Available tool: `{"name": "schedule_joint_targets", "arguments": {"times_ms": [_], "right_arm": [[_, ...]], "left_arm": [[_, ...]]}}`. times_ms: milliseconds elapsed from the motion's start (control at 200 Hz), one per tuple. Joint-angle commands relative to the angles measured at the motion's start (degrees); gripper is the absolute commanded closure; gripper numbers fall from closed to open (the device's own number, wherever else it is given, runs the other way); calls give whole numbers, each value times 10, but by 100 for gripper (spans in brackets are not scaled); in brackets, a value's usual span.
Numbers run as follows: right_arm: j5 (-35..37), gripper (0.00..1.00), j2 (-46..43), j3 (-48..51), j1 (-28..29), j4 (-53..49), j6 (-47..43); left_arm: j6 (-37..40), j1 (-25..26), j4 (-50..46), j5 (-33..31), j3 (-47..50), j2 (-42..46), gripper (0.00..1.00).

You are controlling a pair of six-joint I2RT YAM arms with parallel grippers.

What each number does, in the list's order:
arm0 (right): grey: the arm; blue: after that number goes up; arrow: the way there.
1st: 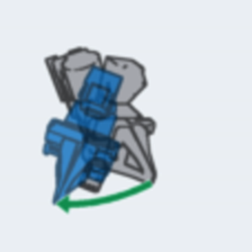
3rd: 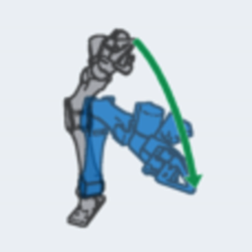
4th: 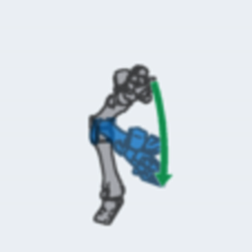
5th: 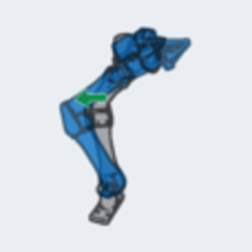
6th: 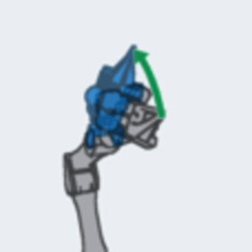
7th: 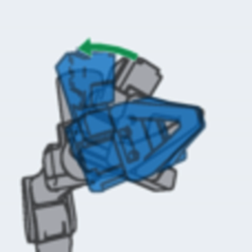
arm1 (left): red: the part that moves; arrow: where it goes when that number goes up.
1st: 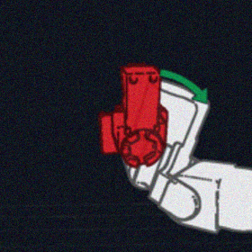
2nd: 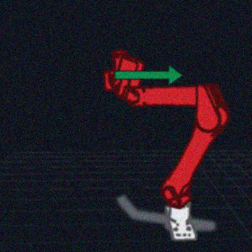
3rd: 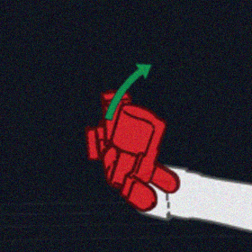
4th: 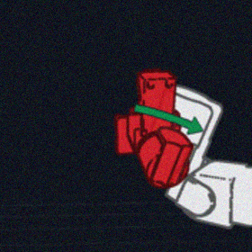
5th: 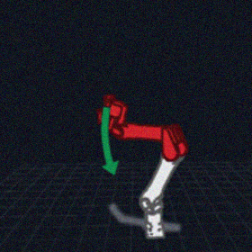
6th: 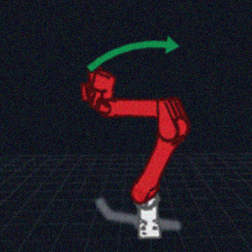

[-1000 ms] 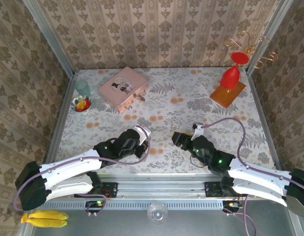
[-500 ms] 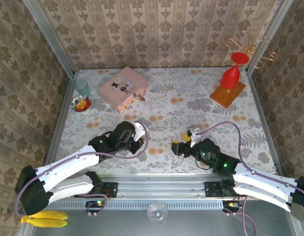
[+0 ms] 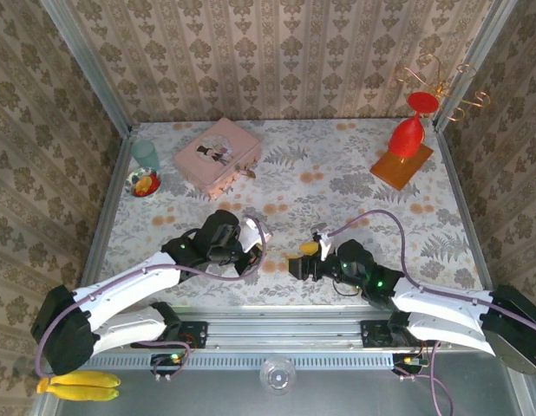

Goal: Unlock the padlock with the key

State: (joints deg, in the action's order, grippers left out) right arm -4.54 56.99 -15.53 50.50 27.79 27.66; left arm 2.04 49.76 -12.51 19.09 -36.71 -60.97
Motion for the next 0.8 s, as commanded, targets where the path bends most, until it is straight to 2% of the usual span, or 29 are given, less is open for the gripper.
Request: {"name": "schedule_joint_targets", "arguments": {"times_ms": [0,140,355,610,795], "right_arm": [[-60,31,17,-28,-6,52,-27],[-127,33,37,-31,-16,87,-53],[-221,43,26,-41,-65,34,-104],[-293,50,3,-51,-81,-25,-148],[-299,57,19,-65,-77,-30,-153]], "left_arm": [[20,-3,20,62,8,14,100],[24,1,20,67,9,15,100],[39,12,11,76,5,15,100],[40,15,21,104,8,27,100],[44,20,20,111,5,25,100]]}}
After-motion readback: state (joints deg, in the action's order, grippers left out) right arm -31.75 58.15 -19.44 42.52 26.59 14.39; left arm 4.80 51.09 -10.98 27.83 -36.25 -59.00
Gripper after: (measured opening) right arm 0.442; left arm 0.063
